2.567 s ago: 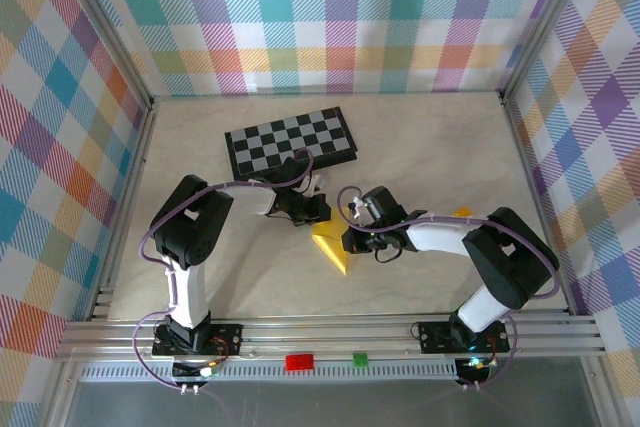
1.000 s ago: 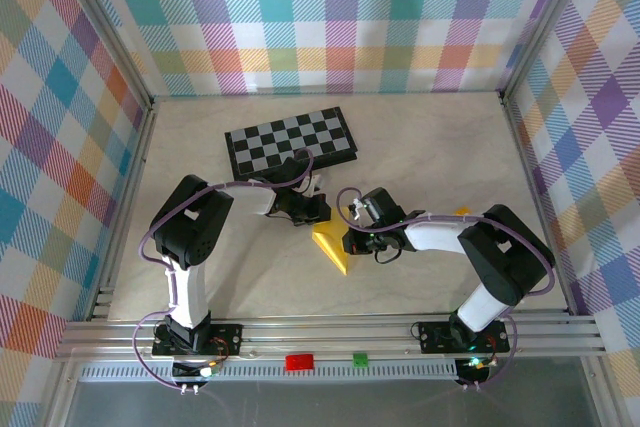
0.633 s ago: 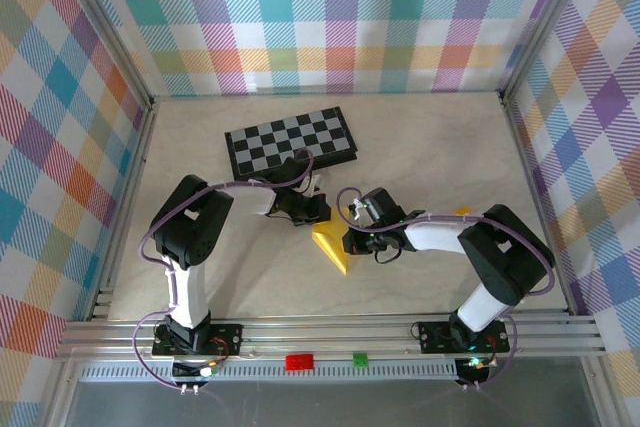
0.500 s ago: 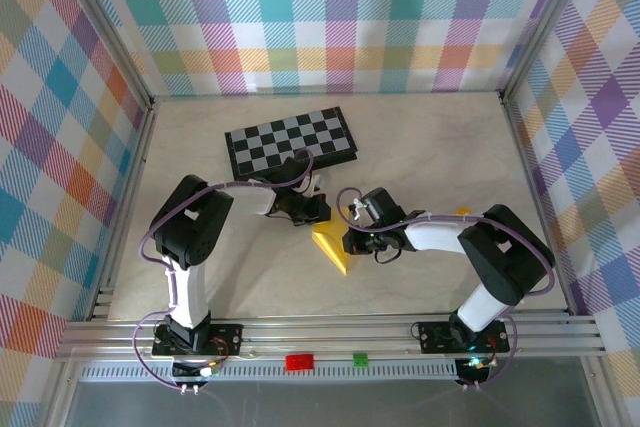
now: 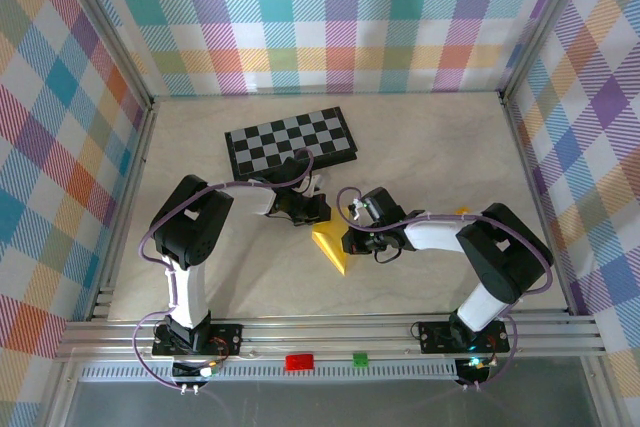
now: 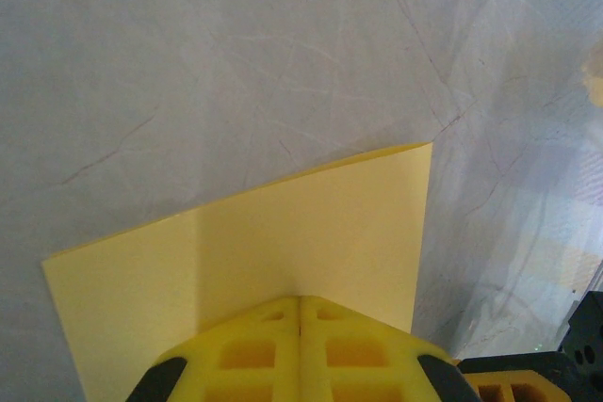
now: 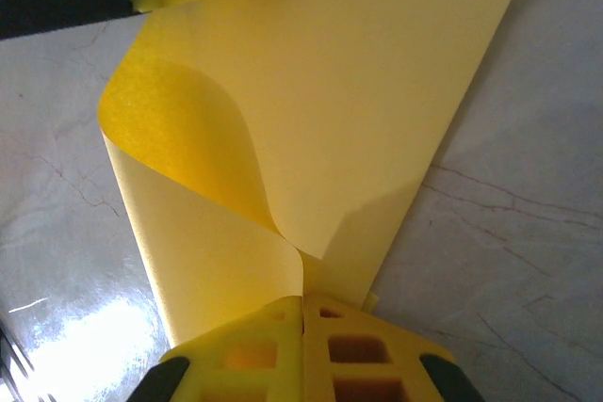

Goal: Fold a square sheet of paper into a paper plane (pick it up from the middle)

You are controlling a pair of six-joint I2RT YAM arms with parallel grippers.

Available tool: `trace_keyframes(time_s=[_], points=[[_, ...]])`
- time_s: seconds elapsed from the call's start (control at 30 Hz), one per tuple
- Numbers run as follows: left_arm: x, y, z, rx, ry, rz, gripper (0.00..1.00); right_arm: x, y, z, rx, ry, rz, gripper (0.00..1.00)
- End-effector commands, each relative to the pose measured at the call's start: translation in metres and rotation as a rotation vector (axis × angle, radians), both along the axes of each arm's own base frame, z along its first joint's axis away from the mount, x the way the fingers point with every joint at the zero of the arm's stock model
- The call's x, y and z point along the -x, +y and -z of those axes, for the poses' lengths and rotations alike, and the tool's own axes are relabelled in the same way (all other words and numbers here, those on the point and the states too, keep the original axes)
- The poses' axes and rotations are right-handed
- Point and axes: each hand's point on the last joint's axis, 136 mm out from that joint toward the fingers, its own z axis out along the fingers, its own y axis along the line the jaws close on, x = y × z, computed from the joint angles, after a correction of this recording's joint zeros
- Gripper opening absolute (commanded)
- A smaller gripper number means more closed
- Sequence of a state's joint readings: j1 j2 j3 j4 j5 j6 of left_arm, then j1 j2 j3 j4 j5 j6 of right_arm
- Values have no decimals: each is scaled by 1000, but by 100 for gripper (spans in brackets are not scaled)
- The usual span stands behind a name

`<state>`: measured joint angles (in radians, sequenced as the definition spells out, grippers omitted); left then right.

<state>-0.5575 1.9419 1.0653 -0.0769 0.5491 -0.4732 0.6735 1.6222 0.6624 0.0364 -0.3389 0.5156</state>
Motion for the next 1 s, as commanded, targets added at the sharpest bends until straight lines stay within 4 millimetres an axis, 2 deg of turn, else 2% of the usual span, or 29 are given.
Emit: trace_keyframes(time_s=[0.0,0.57,0.97], points=[[21,27,32,-140,86,-13,1,-4,0,1,4,2,12,3],[19,27,29,-138,76,-16,1,-6,5,-21,-51,-47,1,3],[19,27,28,-138,75,-16,1,-6,4,-13,-32,-33,9,3]])
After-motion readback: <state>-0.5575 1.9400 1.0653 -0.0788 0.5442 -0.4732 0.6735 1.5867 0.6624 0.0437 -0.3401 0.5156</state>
